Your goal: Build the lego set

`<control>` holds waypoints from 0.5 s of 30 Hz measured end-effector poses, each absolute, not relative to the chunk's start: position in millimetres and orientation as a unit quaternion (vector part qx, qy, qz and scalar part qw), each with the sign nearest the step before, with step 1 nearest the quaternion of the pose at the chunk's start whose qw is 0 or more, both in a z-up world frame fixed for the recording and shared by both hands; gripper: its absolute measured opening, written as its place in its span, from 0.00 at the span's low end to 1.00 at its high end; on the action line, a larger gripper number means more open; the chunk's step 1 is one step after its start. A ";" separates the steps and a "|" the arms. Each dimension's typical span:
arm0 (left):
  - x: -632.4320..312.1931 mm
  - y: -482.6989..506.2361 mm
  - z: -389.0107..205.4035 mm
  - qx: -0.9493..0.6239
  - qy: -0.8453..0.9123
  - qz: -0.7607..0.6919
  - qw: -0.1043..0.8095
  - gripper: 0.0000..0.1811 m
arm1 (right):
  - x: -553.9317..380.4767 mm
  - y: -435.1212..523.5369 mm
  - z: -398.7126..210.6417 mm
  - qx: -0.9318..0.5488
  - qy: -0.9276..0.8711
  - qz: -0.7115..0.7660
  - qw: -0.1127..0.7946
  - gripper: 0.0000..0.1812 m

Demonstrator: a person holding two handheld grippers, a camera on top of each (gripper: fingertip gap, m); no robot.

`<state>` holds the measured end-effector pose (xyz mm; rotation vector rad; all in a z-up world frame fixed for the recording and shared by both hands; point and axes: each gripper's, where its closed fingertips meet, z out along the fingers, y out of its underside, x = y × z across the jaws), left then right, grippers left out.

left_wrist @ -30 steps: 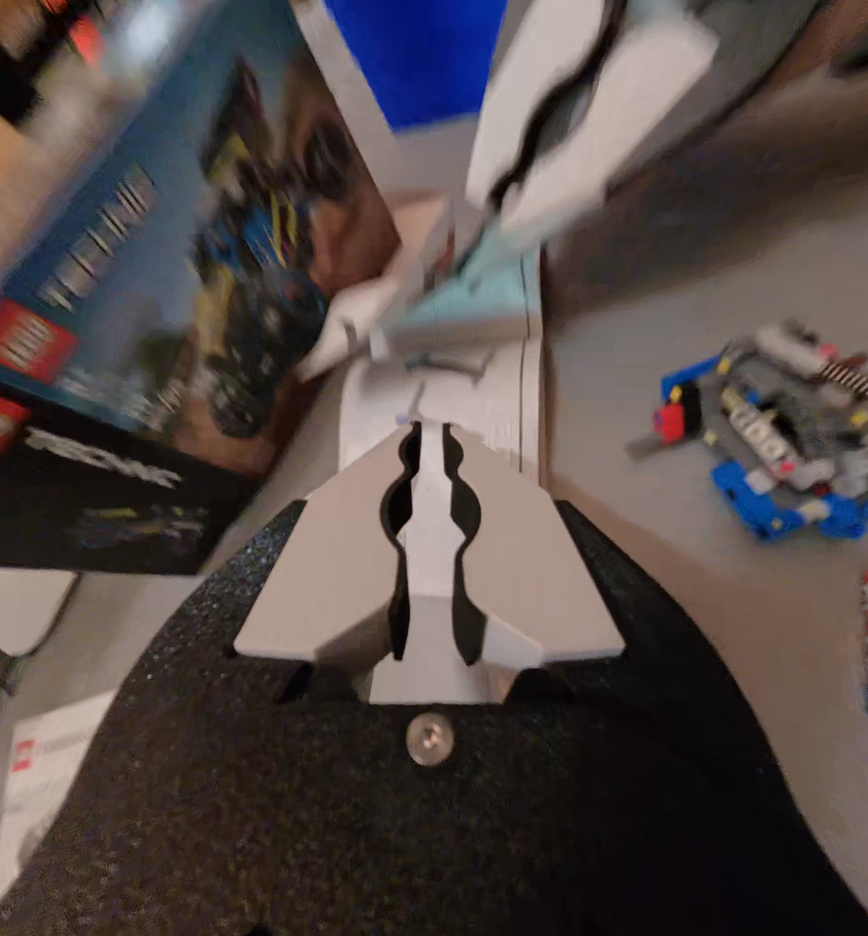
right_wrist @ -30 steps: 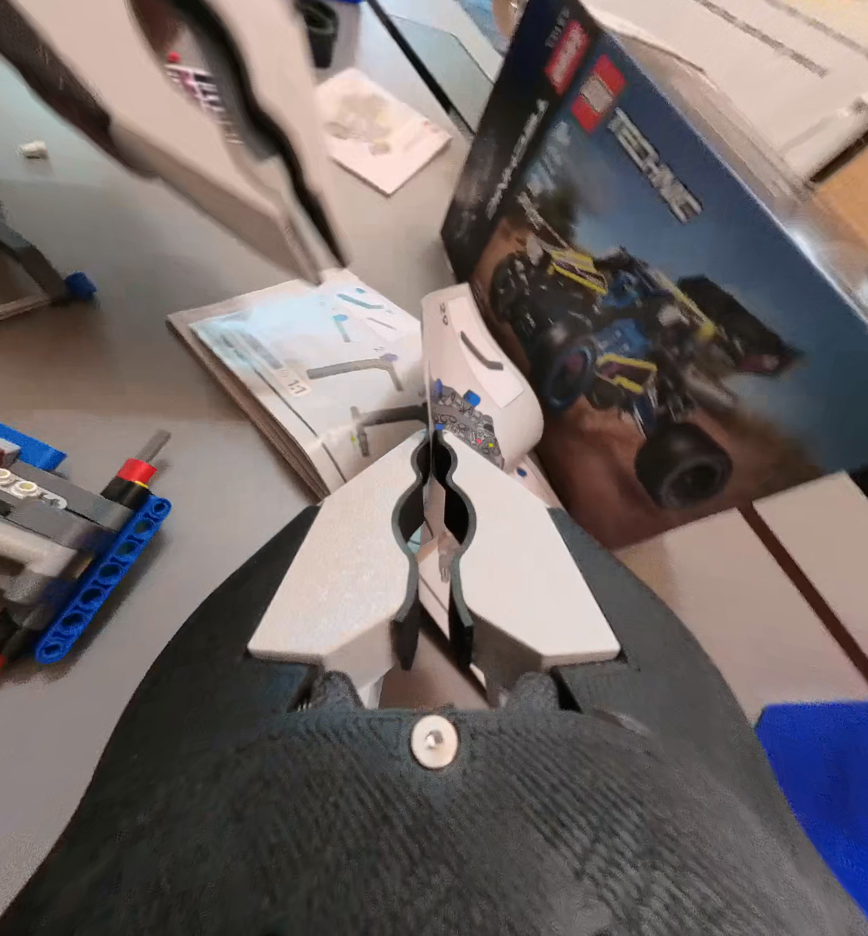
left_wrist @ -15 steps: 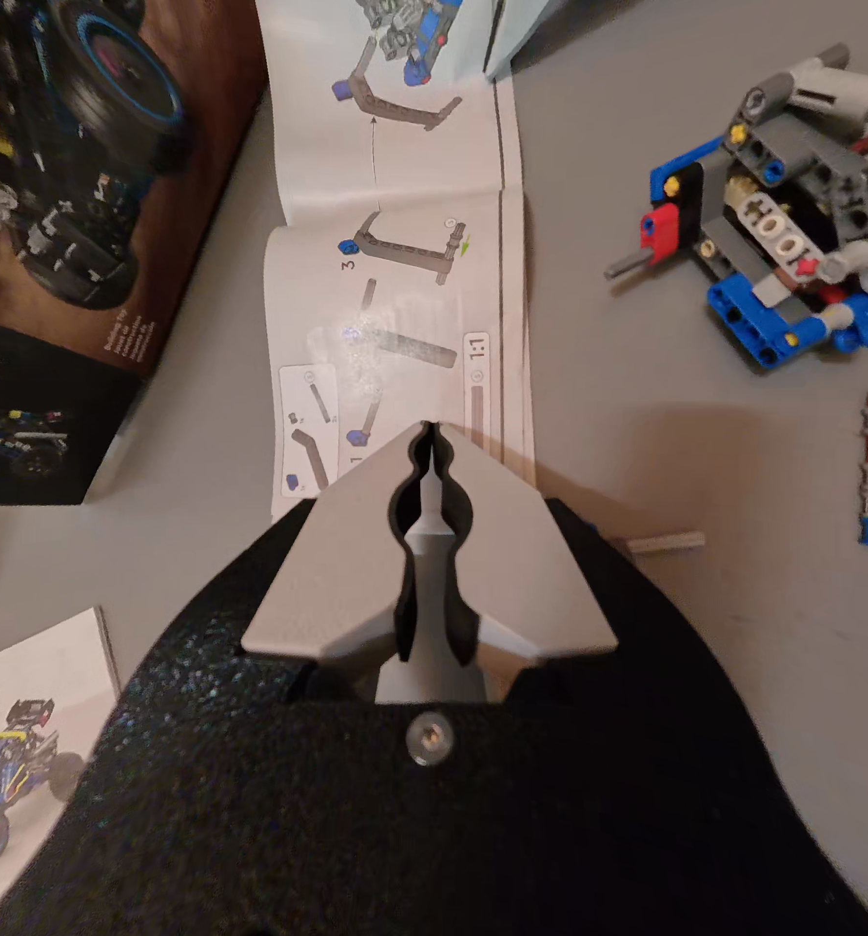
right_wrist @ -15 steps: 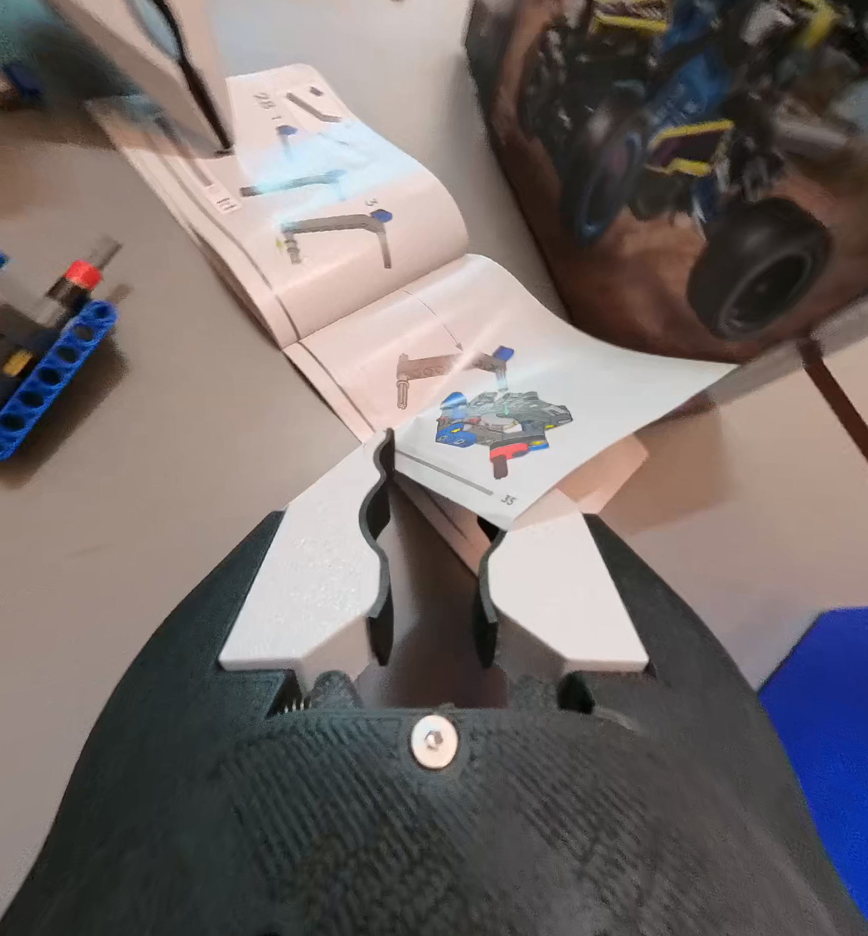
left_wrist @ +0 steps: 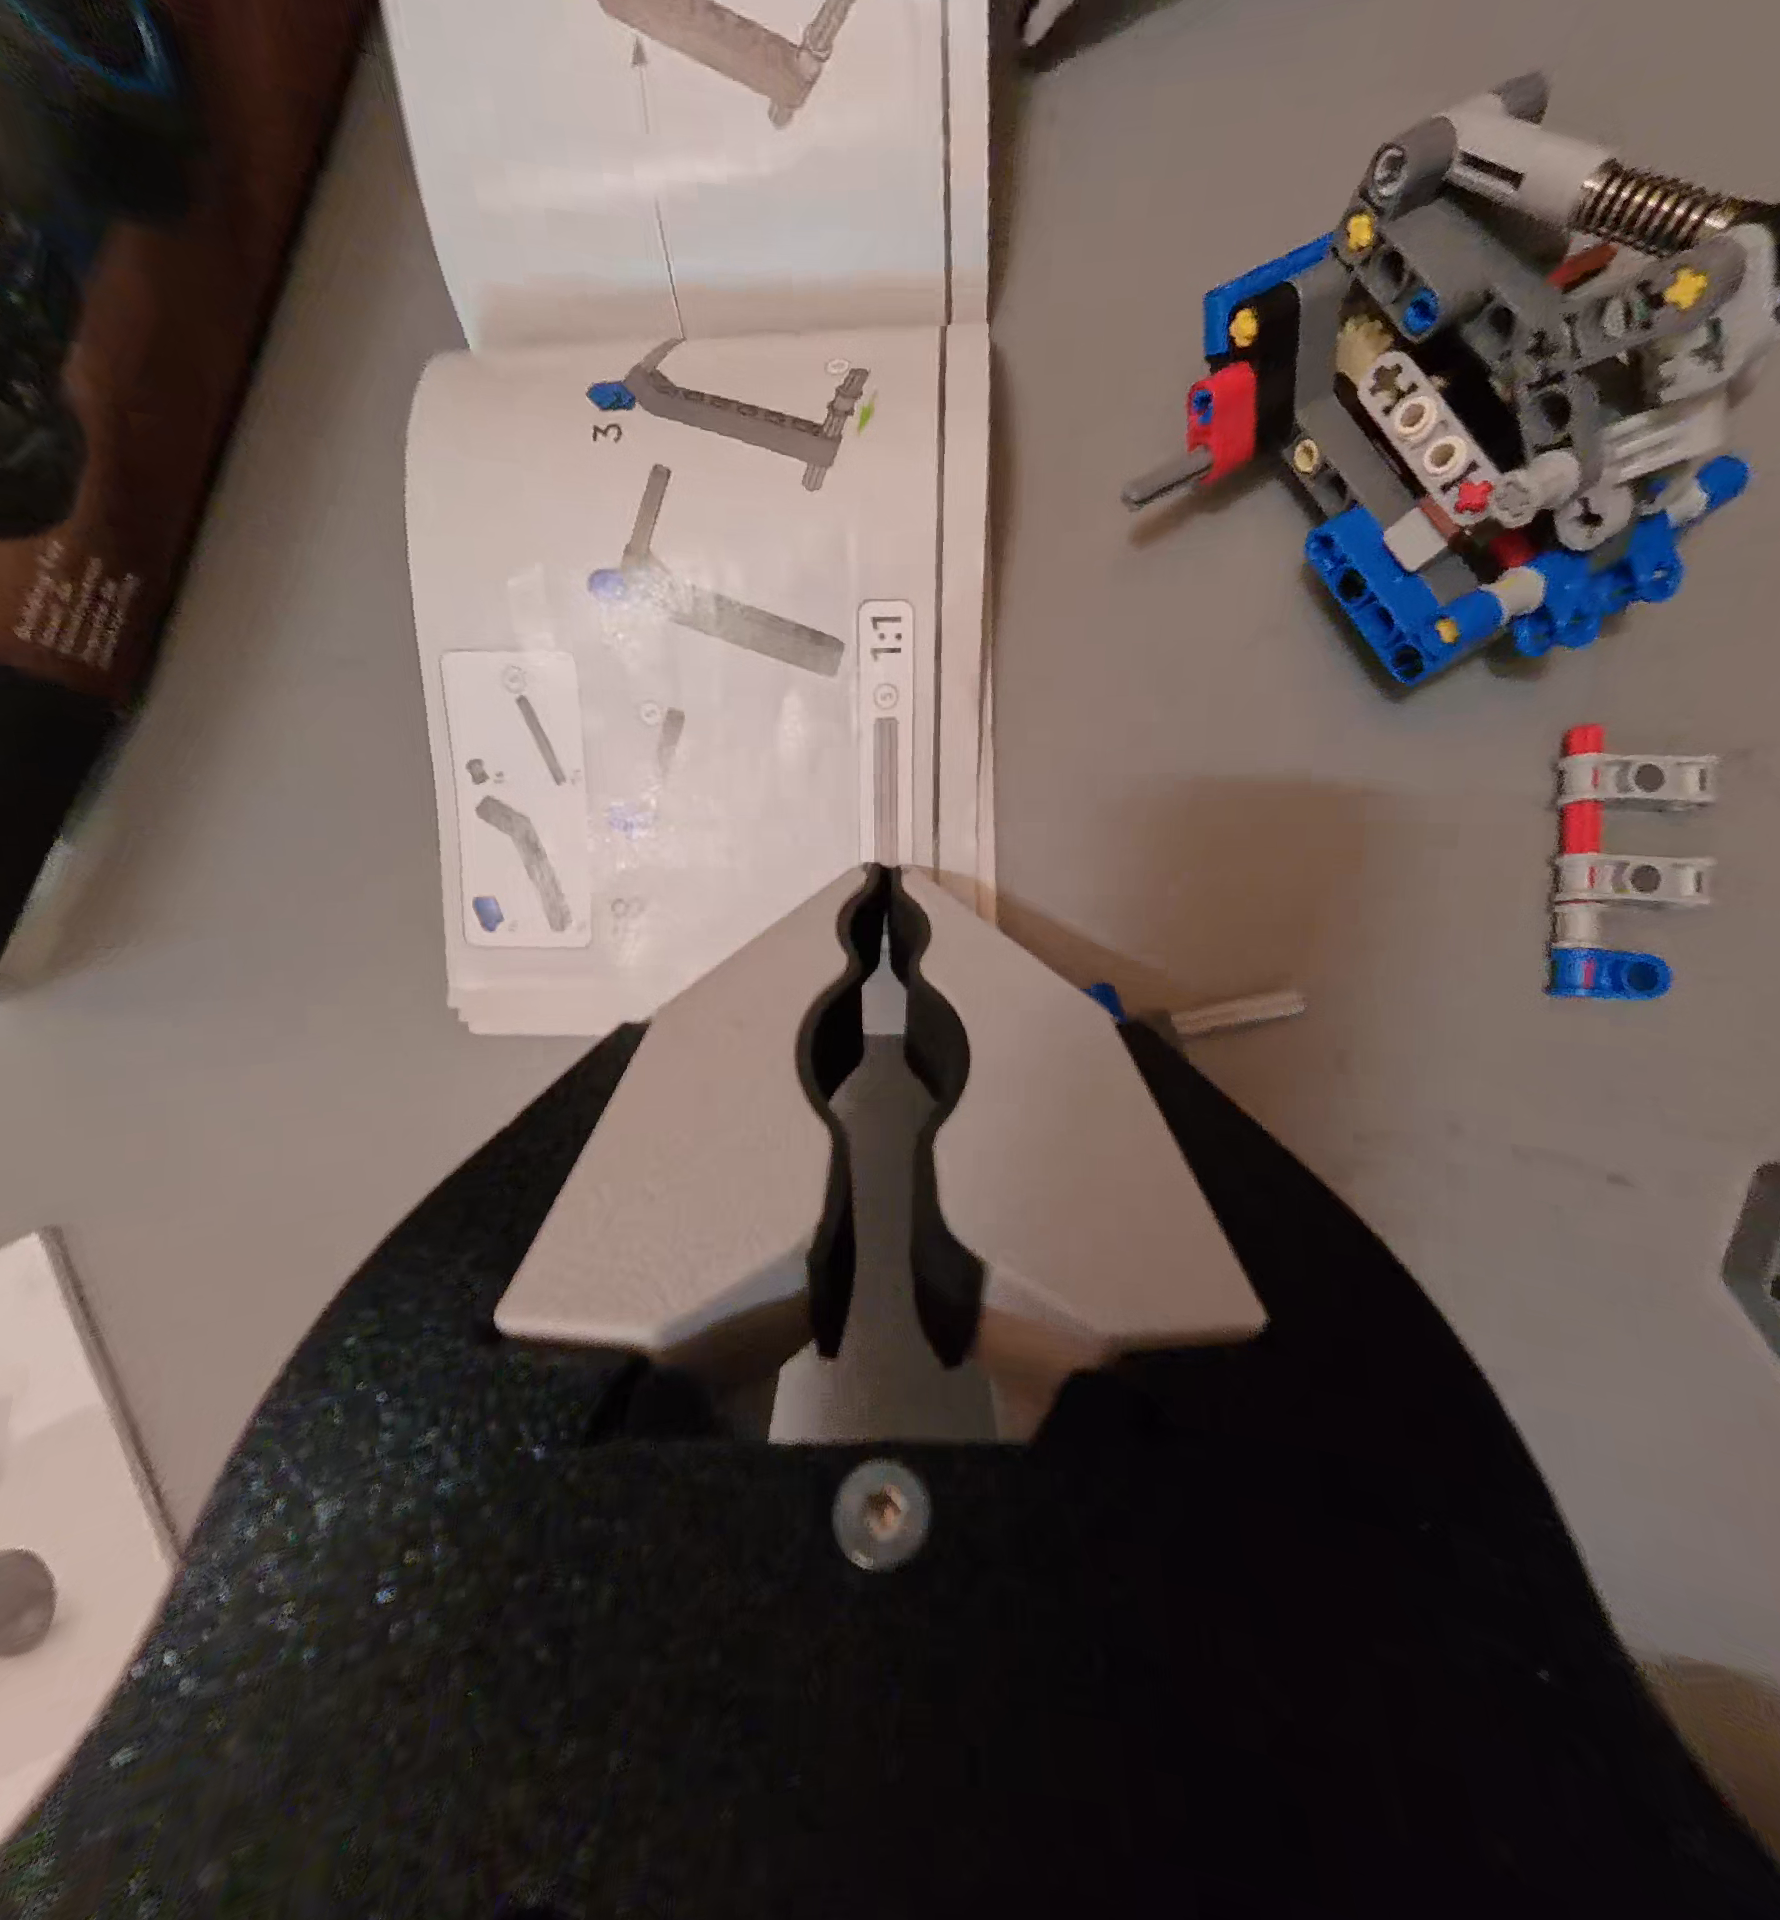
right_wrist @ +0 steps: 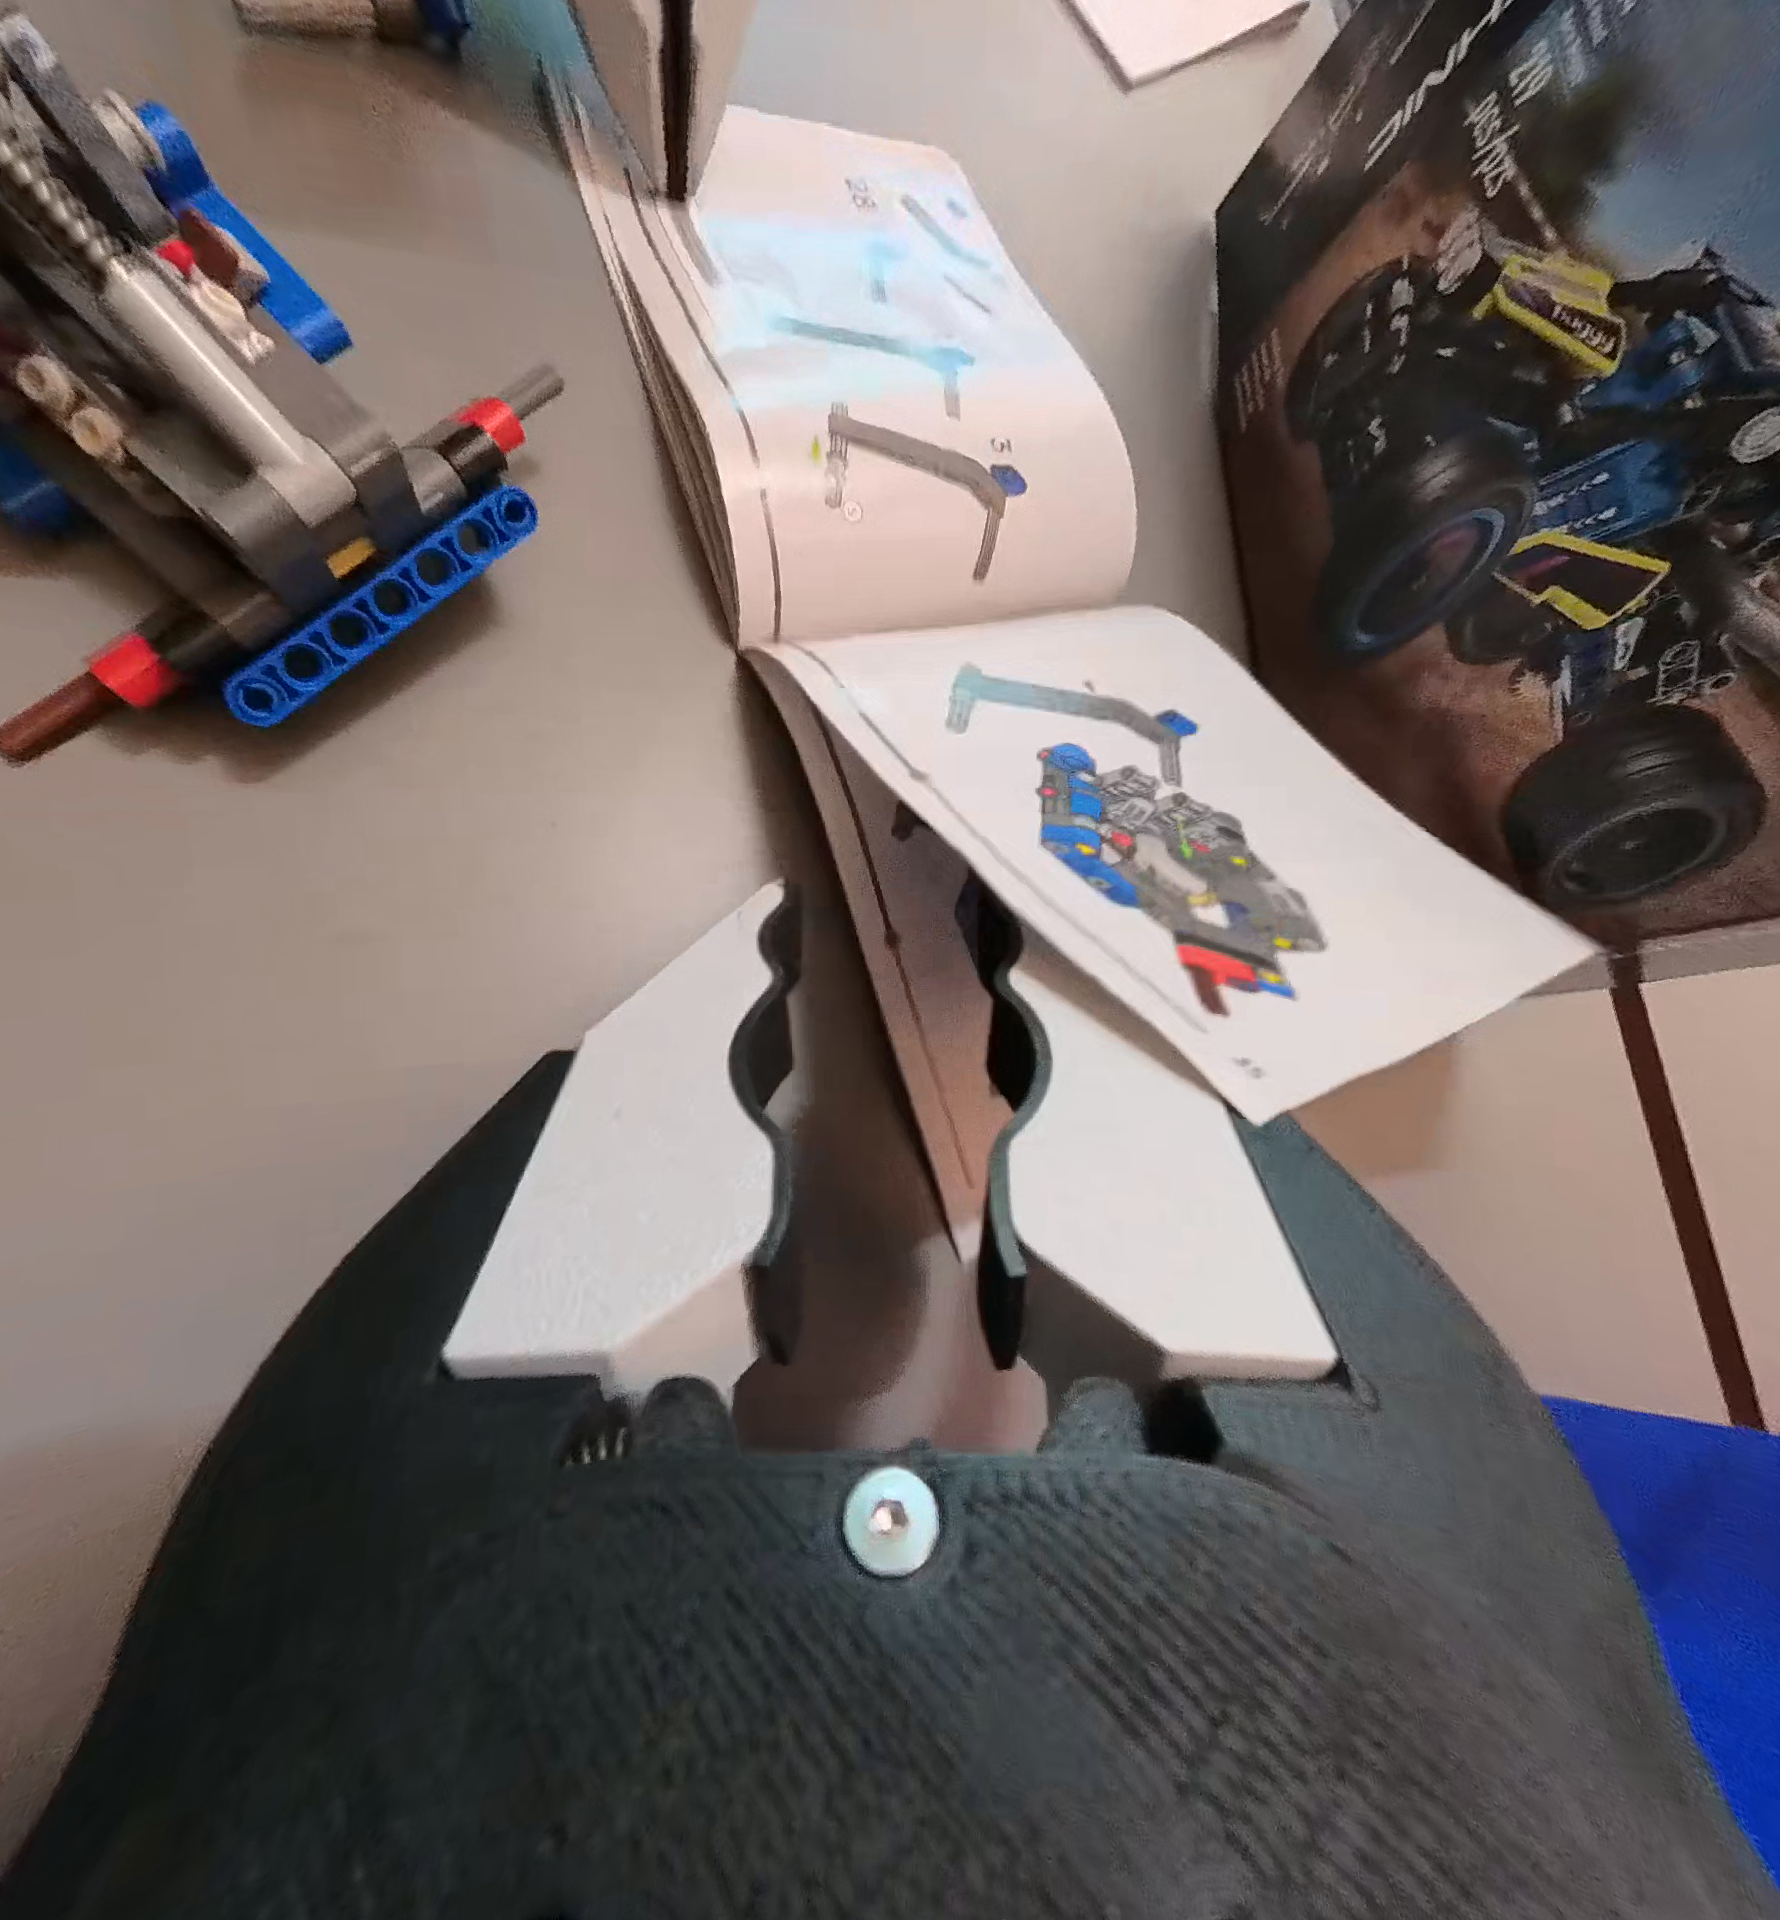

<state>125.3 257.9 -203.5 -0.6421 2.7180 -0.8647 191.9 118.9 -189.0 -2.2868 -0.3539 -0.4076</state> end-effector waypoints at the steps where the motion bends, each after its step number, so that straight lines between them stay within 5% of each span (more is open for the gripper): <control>1: 125.0 258.9 -203.6 -0.222 0.924 -0.295 0.103 0.00 | 195.5 116.7 -190.9 -0.901 -0.140 -0.175 0.370 0.17; 15: 127.2 258.2 -203.8 -0.210 0.938 -0.255 0.104 0.00 | 241.3 134.2 -197.6 -0.874 -0.110 -0.335 0.334 0.00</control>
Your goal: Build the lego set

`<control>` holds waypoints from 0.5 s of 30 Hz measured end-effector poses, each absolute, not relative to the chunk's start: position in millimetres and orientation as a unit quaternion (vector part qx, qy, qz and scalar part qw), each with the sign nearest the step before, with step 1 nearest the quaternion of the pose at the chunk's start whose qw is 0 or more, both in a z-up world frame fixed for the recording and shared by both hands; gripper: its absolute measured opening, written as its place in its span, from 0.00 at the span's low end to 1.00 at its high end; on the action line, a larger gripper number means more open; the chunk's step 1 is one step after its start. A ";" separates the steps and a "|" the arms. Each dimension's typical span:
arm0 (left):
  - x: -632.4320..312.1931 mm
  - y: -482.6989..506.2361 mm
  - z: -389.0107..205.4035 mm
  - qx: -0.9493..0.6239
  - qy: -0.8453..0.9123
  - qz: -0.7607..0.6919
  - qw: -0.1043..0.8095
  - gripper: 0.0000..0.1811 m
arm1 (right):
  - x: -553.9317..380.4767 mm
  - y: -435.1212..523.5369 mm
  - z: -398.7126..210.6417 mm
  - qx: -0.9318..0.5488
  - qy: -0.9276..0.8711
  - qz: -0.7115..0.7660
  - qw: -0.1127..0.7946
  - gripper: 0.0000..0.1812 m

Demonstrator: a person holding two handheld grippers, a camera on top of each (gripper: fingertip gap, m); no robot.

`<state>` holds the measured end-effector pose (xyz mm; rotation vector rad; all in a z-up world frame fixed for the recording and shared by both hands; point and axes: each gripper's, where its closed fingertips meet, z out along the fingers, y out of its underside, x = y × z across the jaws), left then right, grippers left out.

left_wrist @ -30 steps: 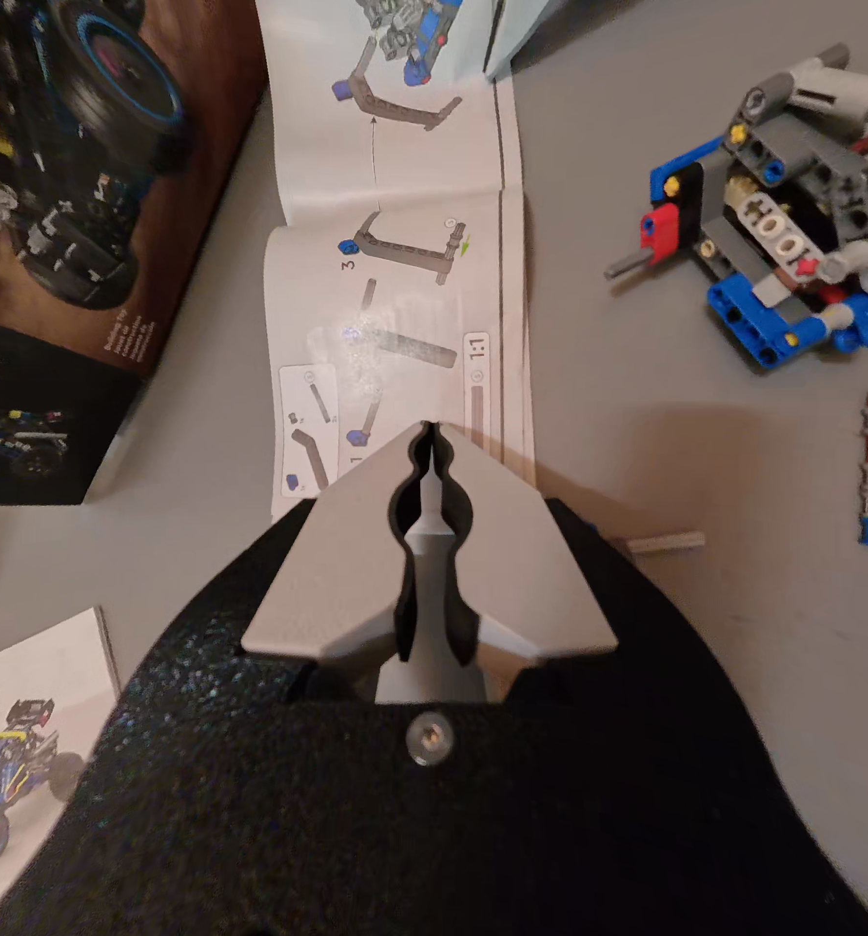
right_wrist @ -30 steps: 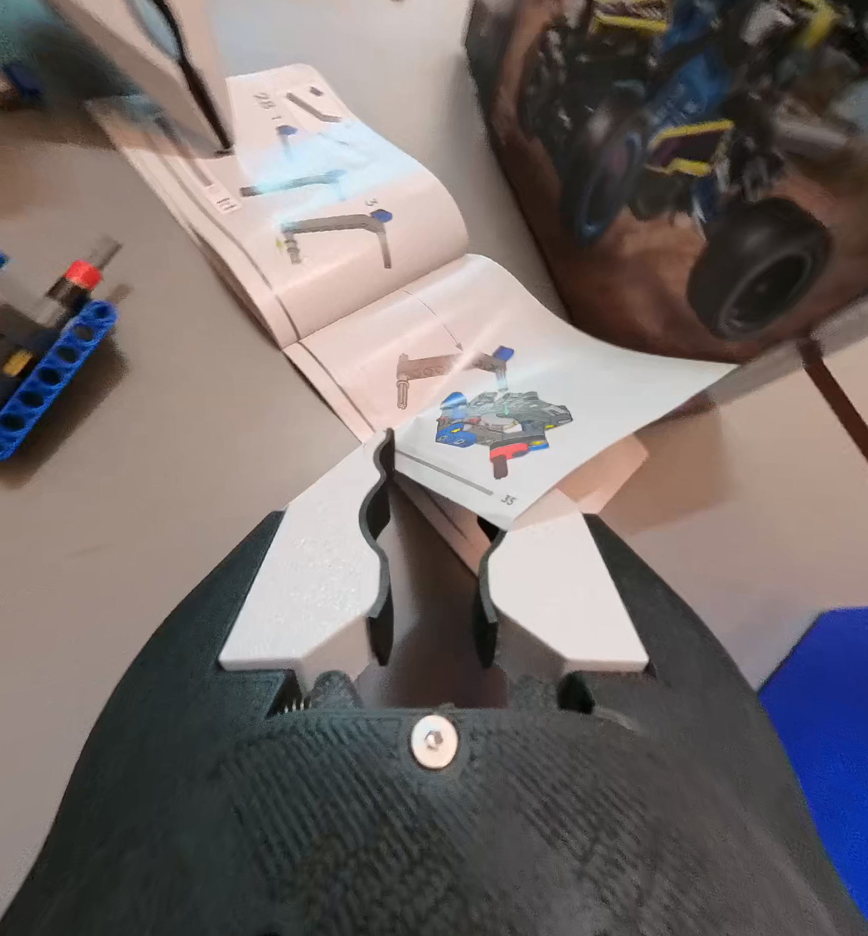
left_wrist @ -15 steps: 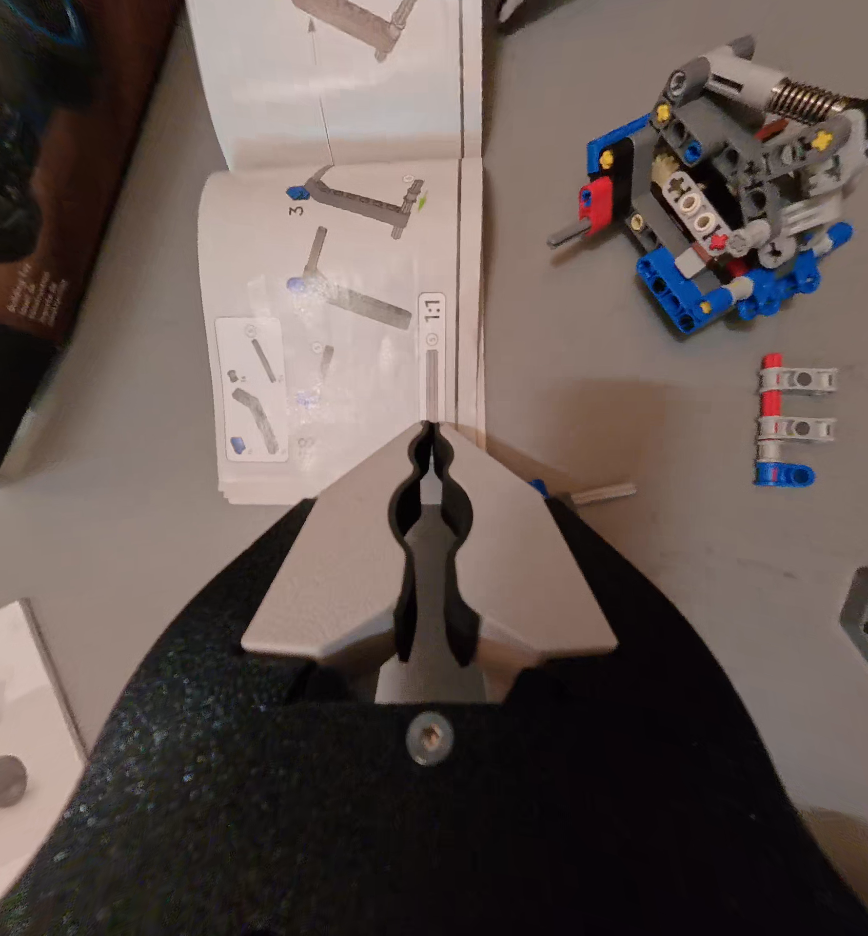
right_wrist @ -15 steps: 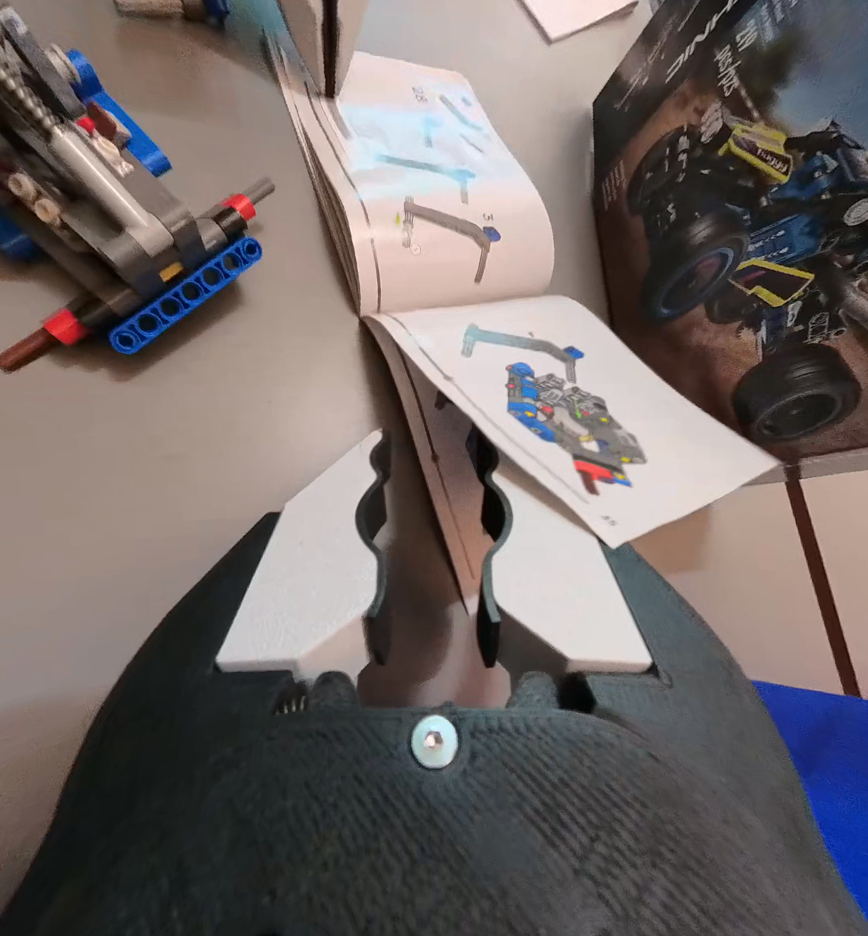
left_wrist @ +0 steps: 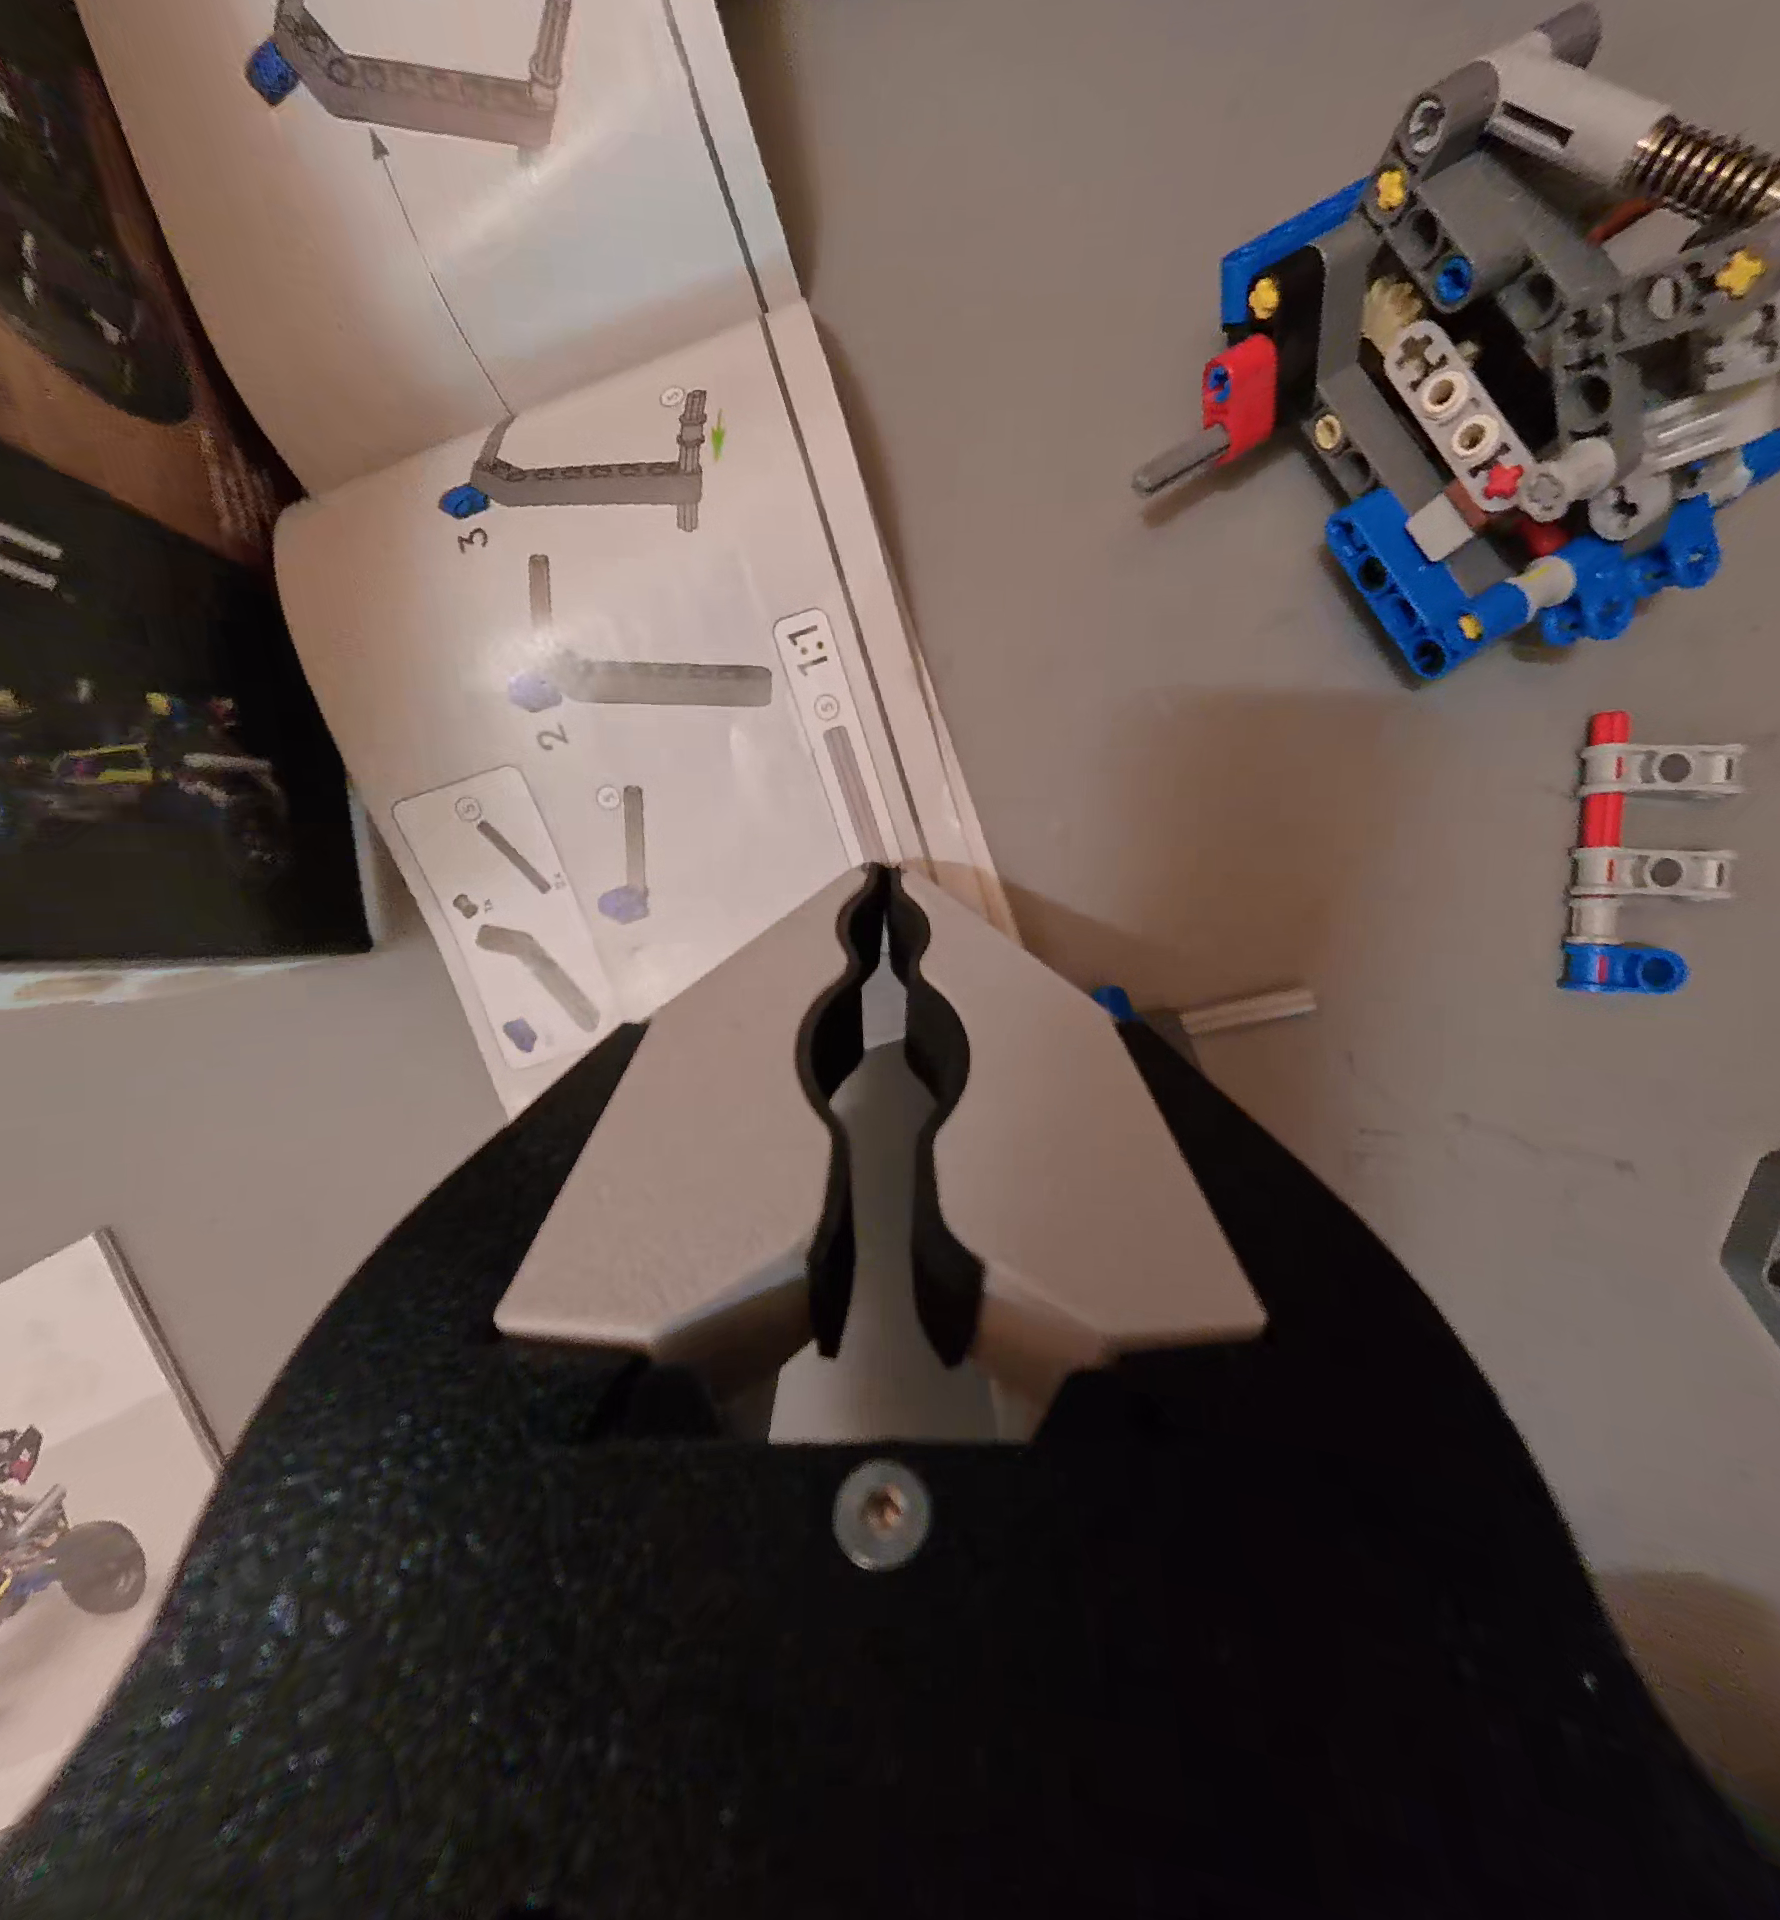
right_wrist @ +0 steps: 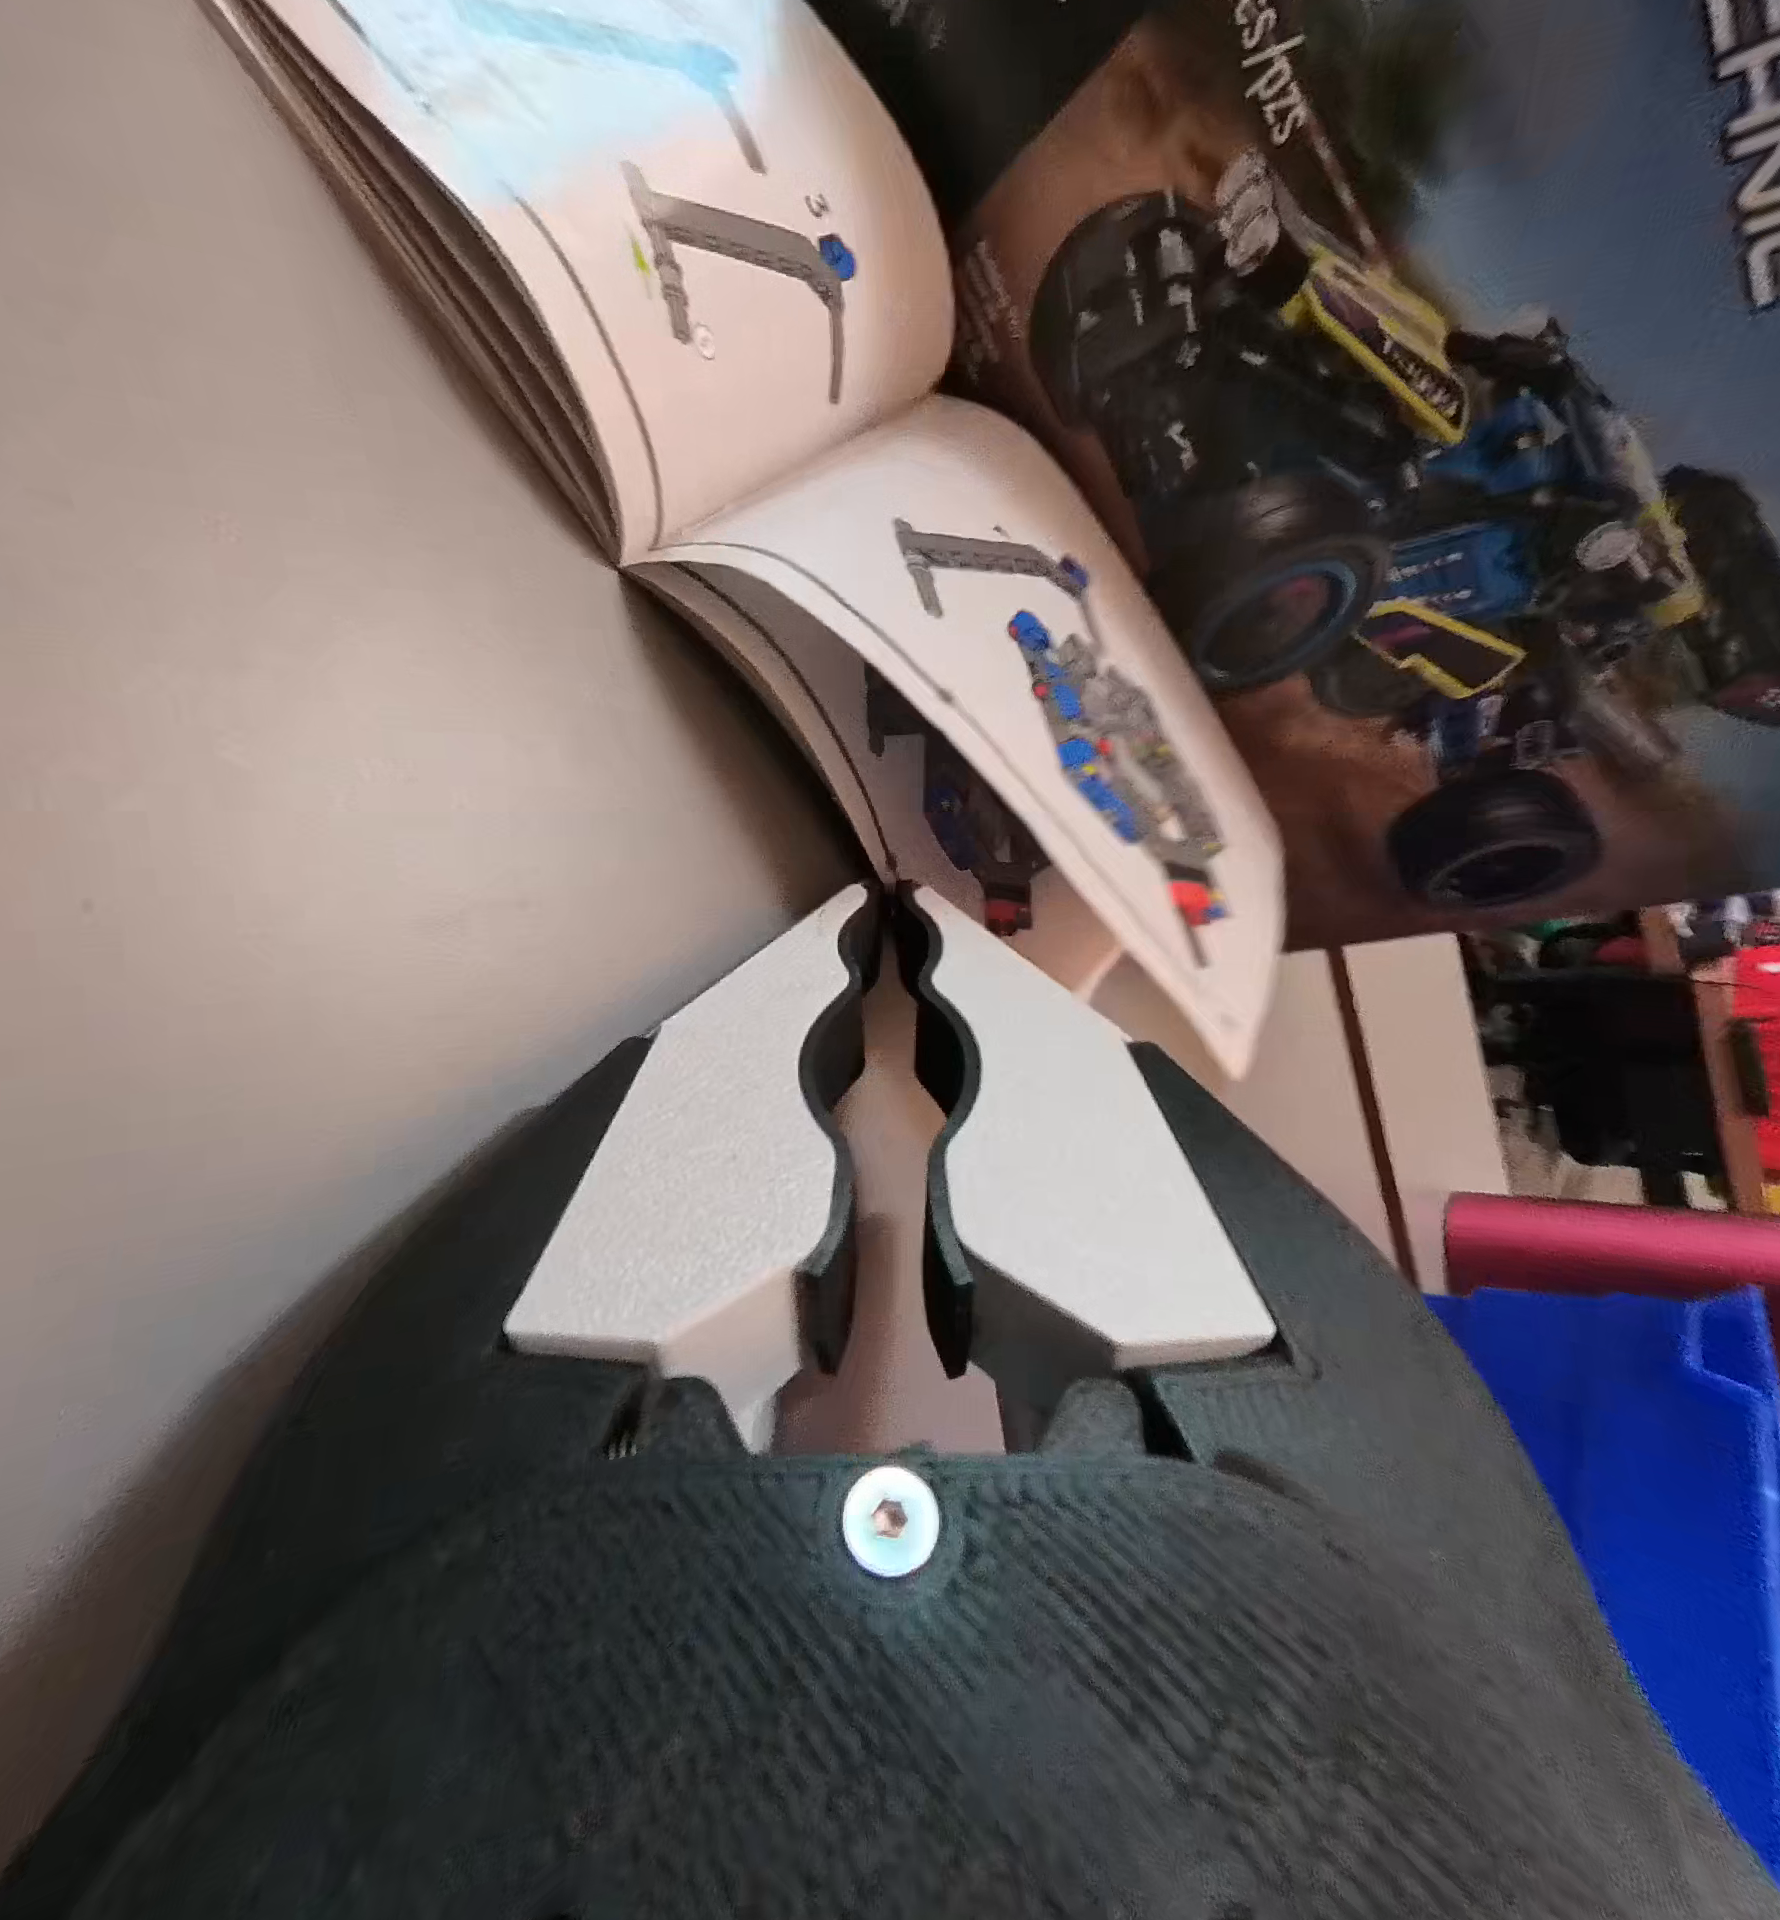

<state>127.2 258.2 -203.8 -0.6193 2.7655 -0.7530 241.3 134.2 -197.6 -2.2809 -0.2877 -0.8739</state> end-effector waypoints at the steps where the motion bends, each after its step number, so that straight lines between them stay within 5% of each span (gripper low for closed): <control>1: 126.8 258.5 -203.9 -0.210 0.938 -0.255 0.104 0.00 | 243.3 134.6 -194.8 -0.869 -0.110 -0.348 0.335 0.00; 15: 113.6 262.8 -203.9 -0.189 0.948 -0.245 0.077 0.00 | 246.0 141.1 -190.2 -0.867 -0.094 -0.342 0.349 0.01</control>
